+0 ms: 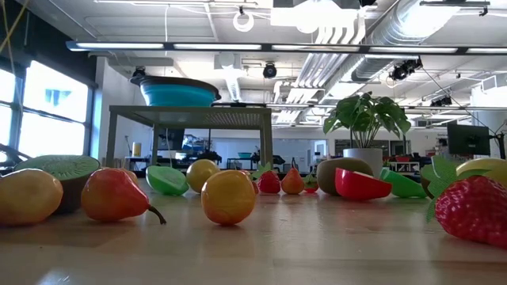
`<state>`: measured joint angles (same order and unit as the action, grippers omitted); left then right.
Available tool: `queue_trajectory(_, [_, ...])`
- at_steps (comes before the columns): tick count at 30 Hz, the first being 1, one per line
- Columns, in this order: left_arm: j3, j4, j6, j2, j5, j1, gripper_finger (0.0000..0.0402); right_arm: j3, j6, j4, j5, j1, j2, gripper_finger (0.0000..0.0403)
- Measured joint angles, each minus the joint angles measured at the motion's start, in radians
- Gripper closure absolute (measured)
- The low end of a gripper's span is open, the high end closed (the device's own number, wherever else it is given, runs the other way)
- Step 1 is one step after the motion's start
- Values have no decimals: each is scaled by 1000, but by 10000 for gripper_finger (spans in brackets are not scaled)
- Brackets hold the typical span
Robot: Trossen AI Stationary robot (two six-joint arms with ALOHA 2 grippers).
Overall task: Pick & Place Fruit
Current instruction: Put the black knife on the shelf
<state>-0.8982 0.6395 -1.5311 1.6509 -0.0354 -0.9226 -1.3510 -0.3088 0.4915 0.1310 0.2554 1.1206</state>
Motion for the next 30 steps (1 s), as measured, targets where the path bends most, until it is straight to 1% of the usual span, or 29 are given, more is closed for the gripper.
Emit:
queue_trajectory(10, [2, -3, -19, 2, 5, 0, 129, 0, 0, 0, 0, 0, 0, 174])
queue_trajectory(13, [2, -3, -19, 2, 5, 0, 142, 0, 0, 0, 0, 0, 0, 174])
queue_trajectory(16, [4, 0, -19, 2, 5, 0, 171, 0, 0, 0, 0, 0, 0, 174])
queue_trajectory(24, [4, 14, -39, 3, 5, 0, 270, 0, 0, 0, 0, 0, 0, 174])
queue_trajectory(30, [4, 13, -58, 1, 6, 0, 326, 0, 0, -1, 0, 0, 0, 174])
